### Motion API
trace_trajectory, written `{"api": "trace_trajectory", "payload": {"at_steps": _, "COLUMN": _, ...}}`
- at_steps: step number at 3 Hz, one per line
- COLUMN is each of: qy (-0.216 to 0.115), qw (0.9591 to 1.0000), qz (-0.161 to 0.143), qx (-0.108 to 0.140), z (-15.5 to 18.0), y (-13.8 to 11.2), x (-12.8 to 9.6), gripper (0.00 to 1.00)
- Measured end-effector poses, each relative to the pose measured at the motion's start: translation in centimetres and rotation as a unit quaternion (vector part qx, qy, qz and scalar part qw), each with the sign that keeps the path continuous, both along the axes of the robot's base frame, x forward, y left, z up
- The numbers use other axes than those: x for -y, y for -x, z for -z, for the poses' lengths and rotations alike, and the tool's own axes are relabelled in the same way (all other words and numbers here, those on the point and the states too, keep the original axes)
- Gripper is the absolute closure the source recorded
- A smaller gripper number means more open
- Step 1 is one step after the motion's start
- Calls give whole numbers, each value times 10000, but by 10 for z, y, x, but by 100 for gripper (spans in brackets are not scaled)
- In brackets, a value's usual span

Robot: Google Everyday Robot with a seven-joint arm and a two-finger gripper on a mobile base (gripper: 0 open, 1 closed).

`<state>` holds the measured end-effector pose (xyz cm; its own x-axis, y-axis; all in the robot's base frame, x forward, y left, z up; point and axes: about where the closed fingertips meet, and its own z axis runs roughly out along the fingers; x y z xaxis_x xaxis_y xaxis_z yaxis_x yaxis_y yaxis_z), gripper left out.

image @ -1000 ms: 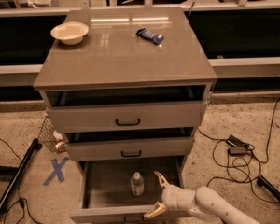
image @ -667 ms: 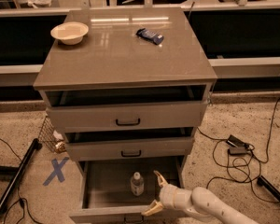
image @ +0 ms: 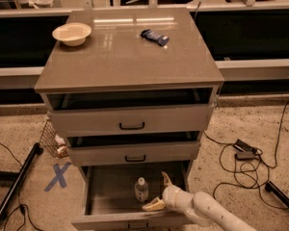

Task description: Pick blue plastic bottle from bottom drawer and place on counter

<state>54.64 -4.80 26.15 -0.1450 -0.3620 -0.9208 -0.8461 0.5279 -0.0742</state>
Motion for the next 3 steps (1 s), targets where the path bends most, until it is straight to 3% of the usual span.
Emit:
{"api": "trace_trajectory", "payload": {"at_steps": 1, "qy": -415, "qw": 9977, "qz": 525, "qx": -74, "z": 31, "y": -19, "x": -22, "gripper": 0}}
{"api": "trace_trajectory", "payload": {"at_steps": 3, "qy": -534, "qw": 9974, "qz": 471, "qx": -102, "z": 29, "y": -17, "x": -33, "gripper": 0}}
